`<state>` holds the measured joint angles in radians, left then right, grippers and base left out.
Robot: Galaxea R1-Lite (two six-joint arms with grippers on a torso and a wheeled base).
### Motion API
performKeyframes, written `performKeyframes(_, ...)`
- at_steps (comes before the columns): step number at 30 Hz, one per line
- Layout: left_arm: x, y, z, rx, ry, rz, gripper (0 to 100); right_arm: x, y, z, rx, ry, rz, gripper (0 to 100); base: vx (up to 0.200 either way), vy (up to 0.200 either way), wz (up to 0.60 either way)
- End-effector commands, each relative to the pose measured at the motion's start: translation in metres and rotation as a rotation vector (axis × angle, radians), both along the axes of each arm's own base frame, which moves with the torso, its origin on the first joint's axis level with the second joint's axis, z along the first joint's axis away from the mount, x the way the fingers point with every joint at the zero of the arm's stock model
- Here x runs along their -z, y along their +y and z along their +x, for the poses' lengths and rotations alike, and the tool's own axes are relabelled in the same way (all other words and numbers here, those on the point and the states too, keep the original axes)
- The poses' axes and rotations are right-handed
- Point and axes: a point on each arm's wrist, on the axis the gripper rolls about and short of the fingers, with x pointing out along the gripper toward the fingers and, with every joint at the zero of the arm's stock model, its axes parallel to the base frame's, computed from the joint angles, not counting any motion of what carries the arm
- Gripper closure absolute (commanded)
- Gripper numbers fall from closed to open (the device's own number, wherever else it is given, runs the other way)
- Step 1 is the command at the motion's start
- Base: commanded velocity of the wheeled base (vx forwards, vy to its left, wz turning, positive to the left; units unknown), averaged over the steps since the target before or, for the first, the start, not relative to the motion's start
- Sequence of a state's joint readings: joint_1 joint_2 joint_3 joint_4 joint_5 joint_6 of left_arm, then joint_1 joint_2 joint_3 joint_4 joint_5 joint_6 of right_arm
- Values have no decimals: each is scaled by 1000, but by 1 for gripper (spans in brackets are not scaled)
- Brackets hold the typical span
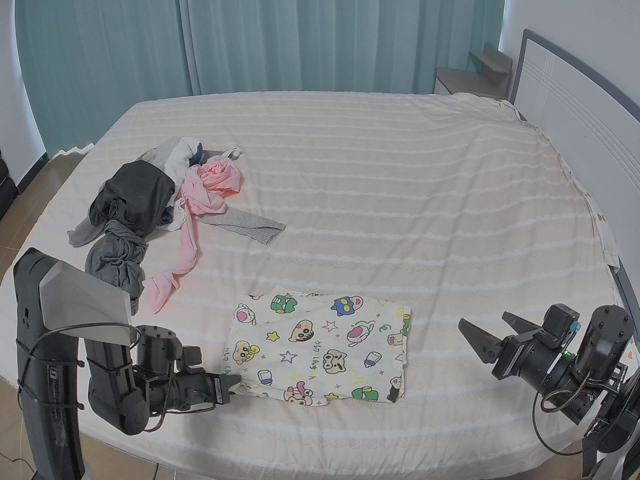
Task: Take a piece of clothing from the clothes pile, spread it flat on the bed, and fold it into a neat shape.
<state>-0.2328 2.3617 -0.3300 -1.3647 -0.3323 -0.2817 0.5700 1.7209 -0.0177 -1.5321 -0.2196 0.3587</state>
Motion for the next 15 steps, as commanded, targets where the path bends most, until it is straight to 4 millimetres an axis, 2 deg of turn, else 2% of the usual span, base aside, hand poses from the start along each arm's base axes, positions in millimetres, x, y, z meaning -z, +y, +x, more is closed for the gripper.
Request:
performKeyframes(1, 4, 32, -14, -62, 37, 12, 100, 3, -2, -3, -1, 15, -9, 0, 0, 0, 0)
performKeyframes(5, 4, 57, -23, -103, 38, -2, 100, 3, -2, -3, -1, 16, -10, 0, 0, 0, 0)
performKeyframes(15, 7, 114, -31, -241, 11, -10, 100, 3, -2, -3, -1, 15, -9, 0, 0, 0, 0)
